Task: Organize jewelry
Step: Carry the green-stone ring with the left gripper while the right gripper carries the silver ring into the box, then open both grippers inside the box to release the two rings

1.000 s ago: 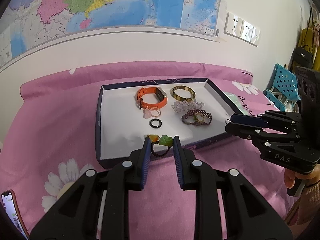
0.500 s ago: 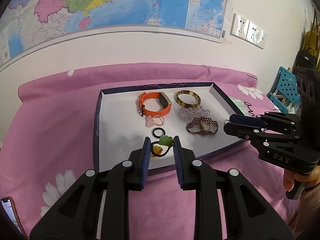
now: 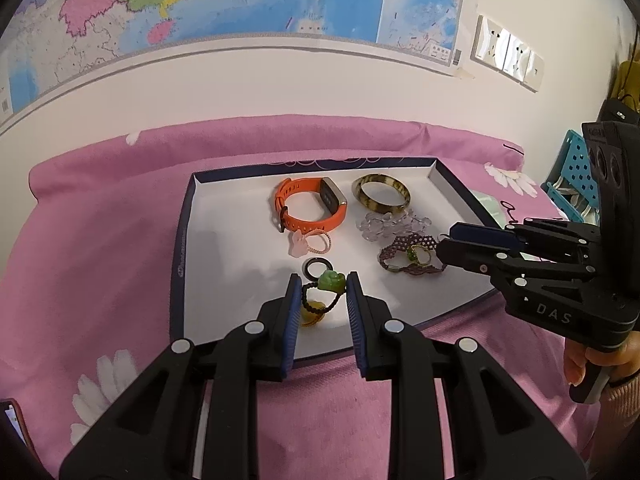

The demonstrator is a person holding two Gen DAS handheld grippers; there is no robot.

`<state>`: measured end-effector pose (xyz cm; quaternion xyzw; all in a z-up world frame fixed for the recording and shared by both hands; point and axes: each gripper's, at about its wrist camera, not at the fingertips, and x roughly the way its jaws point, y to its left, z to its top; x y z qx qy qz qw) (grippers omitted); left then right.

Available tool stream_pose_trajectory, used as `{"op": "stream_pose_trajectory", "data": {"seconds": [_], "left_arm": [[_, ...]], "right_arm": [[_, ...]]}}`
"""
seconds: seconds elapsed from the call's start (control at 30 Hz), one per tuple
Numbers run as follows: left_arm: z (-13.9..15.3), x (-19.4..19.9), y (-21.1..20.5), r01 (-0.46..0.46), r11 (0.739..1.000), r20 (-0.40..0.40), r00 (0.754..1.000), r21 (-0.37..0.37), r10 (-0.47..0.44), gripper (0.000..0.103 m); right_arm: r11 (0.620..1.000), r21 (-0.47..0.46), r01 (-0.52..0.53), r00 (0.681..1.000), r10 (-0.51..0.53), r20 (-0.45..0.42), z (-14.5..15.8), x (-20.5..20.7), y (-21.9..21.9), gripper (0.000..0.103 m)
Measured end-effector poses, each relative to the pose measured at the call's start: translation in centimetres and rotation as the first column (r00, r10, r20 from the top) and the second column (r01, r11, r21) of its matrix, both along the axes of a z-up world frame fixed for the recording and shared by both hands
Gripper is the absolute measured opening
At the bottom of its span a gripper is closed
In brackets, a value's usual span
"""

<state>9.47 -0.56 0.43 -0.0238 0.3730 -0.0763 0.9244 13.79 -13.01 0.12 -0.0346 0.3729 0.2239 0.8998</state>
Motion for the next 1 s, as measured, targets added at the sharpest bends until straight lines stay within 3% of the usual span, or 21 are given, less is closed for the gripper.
{"op": "stream_pose_trajectory", "data": {"seconds": [1.0], "left_arm": [[-2.6, 2.8, -0.3, -0.029, 1.0, -0.075, 0.997, -0.009, 0.028, 0.023]], "right_arm": [[0.999, -0.015, 0.051, 0.997, -0.052, -0.06, -2.1, 3.2, -0.2, 0.02]]}}
